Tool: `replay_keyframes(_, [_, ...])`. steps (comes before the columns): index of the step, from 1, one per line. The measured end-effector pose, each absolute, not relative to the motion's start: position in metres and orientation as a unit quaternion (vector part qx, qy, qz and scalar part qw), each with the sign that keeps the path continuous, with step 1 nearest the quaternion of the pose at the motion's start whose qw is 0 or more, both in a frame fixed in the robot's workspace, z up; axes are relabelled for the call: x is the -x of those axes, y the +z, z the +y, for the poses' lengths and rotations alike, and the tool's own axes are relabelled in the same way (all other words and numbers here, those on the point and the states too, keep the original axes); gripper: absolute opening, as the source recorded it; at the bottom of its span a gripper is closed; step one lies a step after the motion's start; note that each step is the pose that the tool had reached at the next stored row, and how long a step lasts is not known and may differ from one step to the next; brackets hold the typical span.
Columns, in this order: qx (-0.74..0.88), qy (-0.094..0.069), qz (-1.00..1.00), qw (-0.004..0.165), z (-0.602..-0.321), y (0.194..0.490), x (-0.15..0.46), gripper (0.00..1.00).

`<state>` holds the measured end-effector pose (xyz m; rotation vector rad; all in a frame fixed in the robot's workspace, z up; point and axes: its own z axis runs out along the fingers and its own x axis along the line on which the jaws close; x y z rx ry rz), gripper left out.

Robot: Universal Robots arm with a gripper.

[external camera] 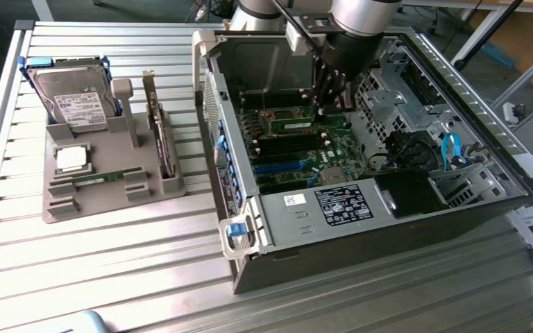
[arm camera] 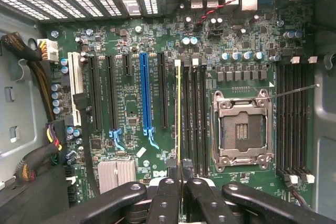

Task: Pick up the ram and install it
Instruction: 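Insert the ram into the slot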

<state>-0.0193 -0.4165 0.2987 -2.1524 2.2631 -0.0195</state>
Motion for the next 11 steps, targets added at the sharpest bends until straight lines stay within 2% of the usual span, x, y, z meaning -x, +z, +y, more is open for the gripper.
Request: replay_keyframes(11, [0.689,0.002,0.725,0.0,-0.4165,0.2987,0.0134,0.12])
